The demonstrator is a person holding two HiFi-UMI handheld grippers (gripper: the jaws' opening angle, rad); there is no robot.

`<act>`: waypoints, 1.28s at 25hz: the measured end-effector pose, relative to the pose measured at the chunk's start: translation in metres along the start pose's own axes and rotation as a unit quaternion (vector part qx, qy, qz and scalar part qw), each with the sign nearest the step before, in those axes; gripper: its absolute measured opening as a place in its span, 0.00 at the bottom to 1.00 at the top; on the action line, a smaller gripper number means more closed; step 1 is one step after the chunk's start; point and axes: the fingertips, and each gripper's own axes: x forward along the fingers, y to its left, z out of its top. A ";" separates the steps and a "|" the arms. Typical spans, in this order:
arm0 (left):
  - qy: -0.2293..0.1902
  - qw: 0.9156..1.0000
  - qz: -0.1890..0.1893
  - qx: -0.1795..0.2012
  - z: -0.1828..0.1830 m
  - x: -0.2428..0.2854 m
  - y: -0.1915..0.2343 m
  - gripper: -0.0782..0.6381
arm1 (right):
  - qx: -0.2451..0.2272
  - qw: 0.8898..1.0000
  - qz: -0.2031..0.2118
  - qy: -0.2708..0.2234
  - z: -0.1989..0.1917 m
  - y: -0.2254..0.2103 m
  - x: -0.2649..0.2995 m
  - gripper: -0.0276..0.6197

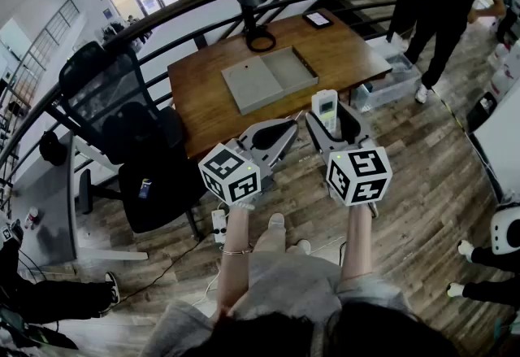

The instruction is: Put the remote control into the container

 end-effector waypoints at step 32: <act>0.022 0.999 0.021 -0.014 -0.018 0.009 0.014 0.11 | 0.005 1.000 0.022 0.020 -0.013 -0.016 0.019 0.43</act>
